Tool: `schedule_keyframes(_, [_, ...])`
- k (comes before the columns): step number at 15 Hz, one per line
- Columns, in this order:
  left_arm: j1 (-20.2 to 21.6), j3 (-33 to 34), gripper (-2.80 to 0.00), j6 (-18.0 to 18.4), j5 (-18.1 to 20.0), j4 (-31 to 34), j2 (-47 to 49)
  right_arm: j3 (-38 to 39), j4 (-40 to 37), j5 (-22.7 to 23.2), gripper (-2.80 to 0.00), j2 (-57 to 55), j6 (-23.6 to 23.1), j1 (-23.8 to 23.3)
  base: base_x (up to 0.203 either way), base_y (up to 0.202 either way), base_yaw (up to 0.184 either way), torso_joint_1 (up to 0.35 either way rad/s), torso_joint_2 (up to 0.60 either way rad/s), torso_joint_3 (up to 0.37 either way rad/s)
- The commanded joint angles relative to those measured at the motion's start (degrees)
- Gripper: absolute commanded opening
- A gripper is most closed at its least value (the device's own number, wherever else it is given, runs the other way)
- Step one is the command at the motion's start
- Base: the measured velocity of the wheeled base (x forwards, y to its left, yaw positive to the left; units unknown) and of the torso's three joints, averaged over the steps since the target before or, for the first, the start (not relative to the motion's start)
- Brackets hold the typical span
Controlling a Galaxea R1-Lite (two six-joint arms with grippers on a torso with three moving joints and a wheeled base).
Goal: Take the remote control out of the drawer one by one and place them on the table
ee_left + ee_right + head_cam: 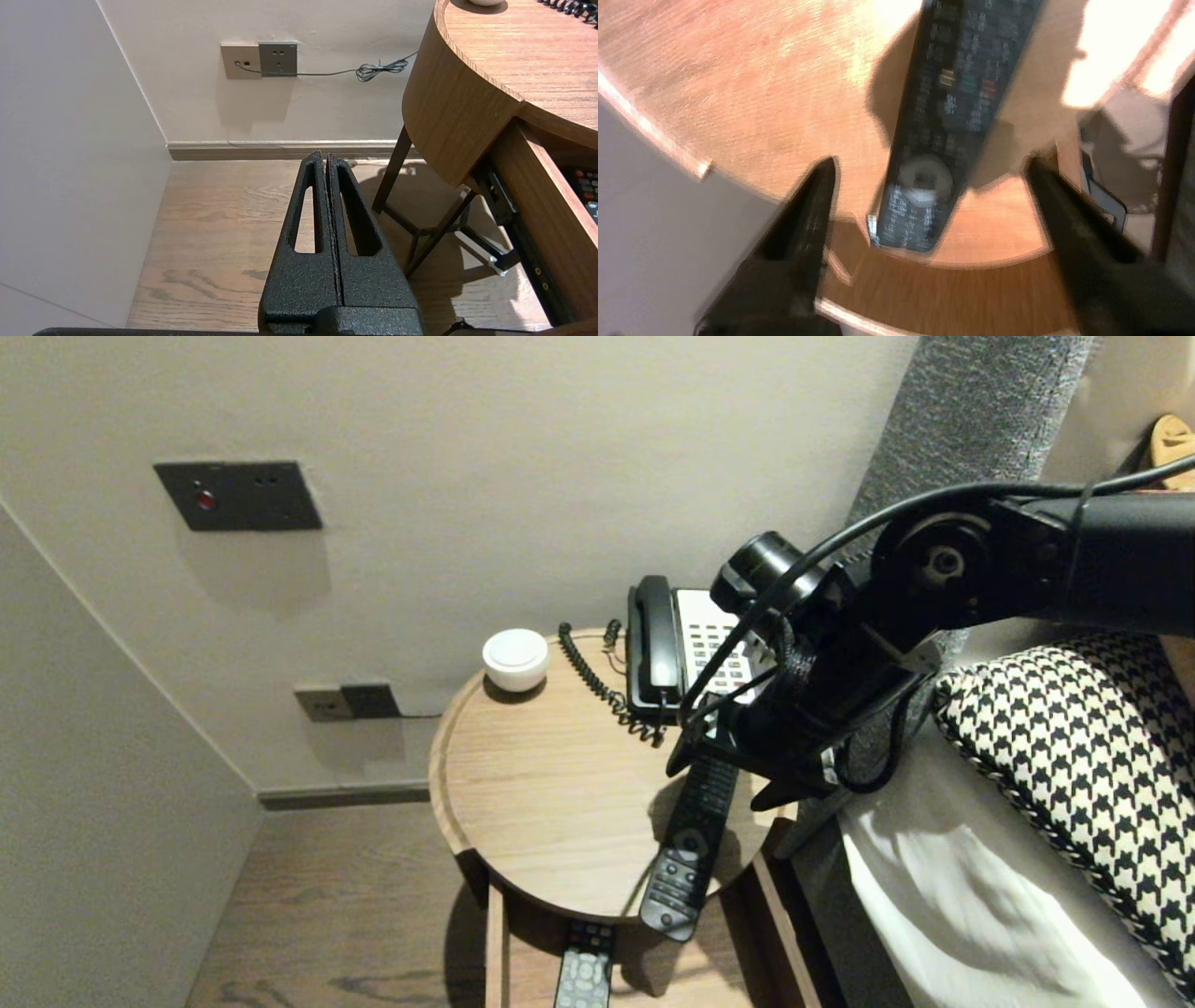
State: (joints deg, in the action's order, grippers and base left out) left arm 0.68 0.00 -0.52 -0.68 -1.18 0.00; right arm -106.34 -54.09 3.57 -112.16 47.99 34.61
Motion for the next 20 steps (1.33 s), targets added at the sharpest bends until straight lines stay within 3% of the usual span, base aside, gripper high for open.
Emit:
schedule_keyframes(1, [0.0,0.0,-2.8,-0.1,0.0,0.0,-0.1,0.2,-2.1,0.2,-2.8,5.7,0.7,1.1,0.0,0.0,0.0,0.0,0.0,0.0])
schedule_keyframes(4, [0.0,0.0,-2.8,-0.1,0.0,0.0,-0.2,2.7,-5.5,0.3,-2.8,11.9,1.7,4.5,0.0,0.0,0.0,0.0,0.0,0.0])
schedule_keyframes(9, [0.0,0.0,-2.8,-0.1,0.0,0.0,-0.1,15.4,-6.1,0.9,-2.8,20.0,1.1,9.1,0.0,0.0,0.0,0.0,0.0,0.0])
schedule_keyframes(12, [0.0,0.0,-2.8,-0.1,0.0,0.0,-0.2,22.6,-5.7,3.7,-2.8,21.2,0.4,11.8,0.0,0.0,0.0,0.0,0.0,0.0])
schedule_keyframes(15, [0.0,0.0,-2.8,0.0,0.0,0.0,-0.2,24.9,-5.3,6.4,-2.8,18.4,-1.5,15.2,0.0,0.0,0.0,0.0,0.0,0.0])
schedule_keyframes(20, [0.0,0.0,-2.8,0.0,0.0,0.0,-0.1,24.0,-1.6,5.3,-2.8,11.4,-1.9,19.8,0.0,0.0,0.0,0.0,0.0,0.0])
